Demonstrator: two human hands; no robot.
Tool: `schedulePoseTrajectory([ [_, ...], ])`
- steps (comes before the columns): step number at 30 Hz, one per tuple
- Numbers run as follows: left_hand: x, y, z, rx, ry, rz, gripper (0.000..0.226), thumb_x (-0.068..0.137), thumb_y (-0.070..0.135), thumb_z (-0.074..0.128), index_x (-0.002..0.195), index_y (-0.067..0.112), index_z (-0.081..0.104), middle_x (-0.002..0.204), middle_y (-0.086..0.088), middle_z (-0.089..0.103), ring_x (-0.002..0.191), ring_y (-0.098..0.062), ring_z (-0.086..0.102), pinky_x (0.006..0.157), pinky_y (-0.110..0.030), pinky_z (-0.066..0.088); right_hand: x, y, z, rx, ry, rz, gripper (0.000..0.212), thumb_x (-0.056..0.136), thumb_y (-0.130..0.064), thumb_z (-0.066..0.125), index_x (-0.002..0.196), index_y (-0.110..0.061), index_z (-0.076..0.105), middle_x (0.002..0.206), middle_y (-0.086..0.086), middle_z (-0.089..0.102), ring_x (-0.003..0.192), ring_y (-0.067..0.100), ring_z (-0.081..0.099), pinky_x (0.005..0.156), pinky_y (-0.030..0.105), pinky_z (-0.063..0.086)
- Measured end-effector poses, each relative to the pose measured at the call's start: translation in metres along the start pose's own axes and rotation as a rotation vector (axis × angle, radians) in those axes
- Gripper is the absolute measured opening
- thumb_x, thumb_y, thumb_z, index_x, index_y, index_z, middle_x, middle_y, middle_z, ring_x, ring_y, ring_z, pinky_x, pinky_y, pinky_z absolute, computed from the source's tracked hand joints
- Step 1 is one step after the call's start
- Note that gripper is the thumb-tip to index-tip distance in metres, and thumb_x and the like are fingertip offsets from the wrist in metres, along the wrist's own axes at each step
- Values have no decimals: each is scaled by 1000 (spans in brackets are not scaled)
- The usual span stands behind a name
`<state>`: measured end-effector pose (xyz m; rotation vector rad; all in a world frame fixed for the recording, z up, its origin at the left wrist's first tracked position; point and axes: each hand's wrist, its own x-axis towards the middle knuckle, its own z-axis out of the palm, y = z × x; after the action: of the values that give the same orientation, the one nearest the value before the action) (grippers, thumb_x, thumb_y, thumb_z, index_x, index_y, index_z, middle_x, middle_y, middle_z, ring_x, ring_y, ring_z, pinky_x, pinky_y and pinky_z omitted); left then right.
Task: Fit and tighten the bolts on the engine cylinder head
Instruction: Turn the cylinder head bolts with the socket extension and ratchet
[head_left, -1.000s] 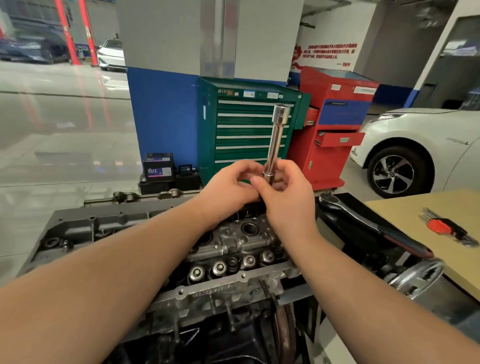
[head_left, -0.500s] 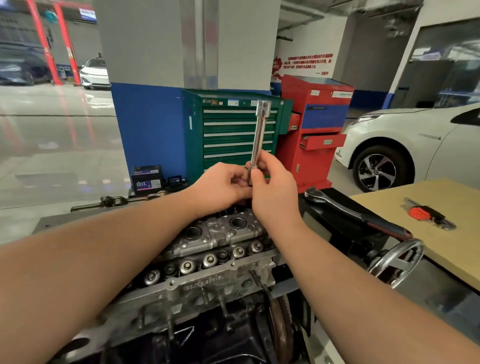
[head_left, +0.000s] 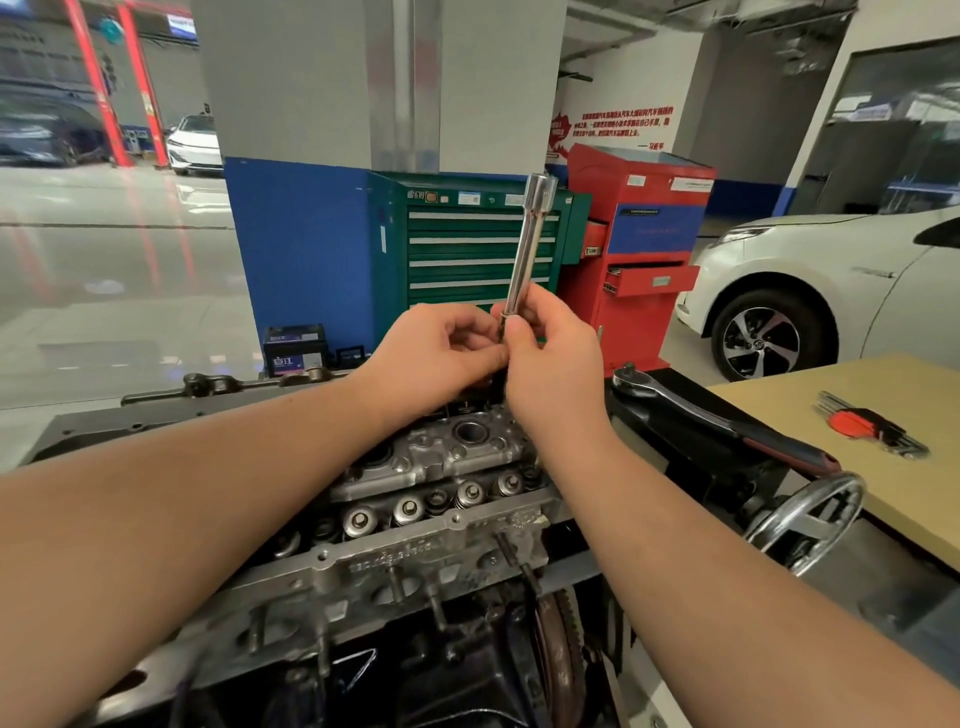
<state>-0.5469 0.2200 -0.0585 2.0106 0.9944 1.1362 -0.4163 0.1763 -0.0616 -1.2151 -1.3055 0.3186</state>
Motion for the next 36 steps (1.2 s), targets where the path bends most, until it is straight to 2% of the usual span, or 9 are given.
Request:
schedulePoseTrajectory([
  [4, 5, 1, 4, 105, 77, 18, 18, 81, 19, 84, 97, 22, 78, 84, 1, 78, 81, -14, 74, 77, -28, 60, 2, 2, 0, 27, 49, -6, 23, 92, -17, 74, 112, -25, 67, 94, -15, 67, 81, -8, 59, 77, 11, 49],
  [8, 4, 3, 5, 88, 70, 21, 19, 83, 20, 83, 101, 21, 76, 88, -2, 78, 86, -20, 74, 86, -38, 60, 2, 3, 0, 61, 76, 22, 24, 94, -28, 73, 117, -24, 69, 103, -8, 69, 88, 3, 60, 88, 29, 55],
  [12, 0, 5, 2, 23, -17, 53, 21, 92, 12, 75, 112, 19, 75, 96, -15, 77, 93, -30, 74, 93, -42, 58, 1, 0, 2, -17, 6, -4, 29, 101, -17, 59, 129, -20, 67, 117, -7, 70, 109, 13, 64, 101, 42, 52],
  [19, 0, 5, 2, 8, 113, 34, 28, 81, 14, 85, 102, 14, 67, 90, -5, 75, 76, -15, 70, 78, -28, 61, 4, 2, 1, 8, 2, 30, 35, 97, -19, 69, 131, -15, 67, 120, -3, 71, 109, 14, 65, 101, 40, 52],
  [24, 1, 5, 2, 40, 31, 57, 22, 85, 13, 81, 106, 15, 74, 96, -4, 78, 90, -22, 75, 85, -31, 61, 1, 2, -1, 69, 13, 28, 25, 96, -28, 71, 120, -21, 70, 106, -7, 73, 99, 15, 67, 94, 44, 55],
  [26, 0, 3, -1, -29, -34, 62, 25, 90, 12, 80, 114, 16, 75, 101, -2, 79, 96, -17, 75, 90, -26, 59, -1, 0, -1, 122, 6, 29, 28, 102, -26, 62, 129, -19, 68, 117, -6, 72, 109, 12, 66, 101, 42, 53],
  [30, -1, 2, -1, -156, -94, 33, 27, 93, 4, 75, 117, 17, 74, 104, -3, 79, 99, -17, 75, 96, -32, 59, 10, -17, -9, 142, -92, -22, 40, 107, -13, 50, 147, -17, 54, 129, -4, 68, 122, 5, 61, 111, 39, 47],
  [34, 2, -1, 2, -193, -76, 9, 22, 91, 10, 79, 111, 18, 74, 110, -24, 73, 96, -32, 71, 100, -52, 56, 53, -61, -31, 20, -248, -147, 65, 102, 1, 53, 158, -28, 35, 132, -1, 65, 103, 11, 71, 95, 37, 58],
  [36, 2, -2, 2, -170, -60, -5, 26, 88, 21, 84, 112, 22, 74, 110, -21, 73, 95, -36, 71, 98, -47, 58, 72, -84, -45, -225, -370, -262, 56, 99, -1, 59, 147, -30, 53, 118, -4, 68, 92, 15, 74, 88, 38, 61],
])
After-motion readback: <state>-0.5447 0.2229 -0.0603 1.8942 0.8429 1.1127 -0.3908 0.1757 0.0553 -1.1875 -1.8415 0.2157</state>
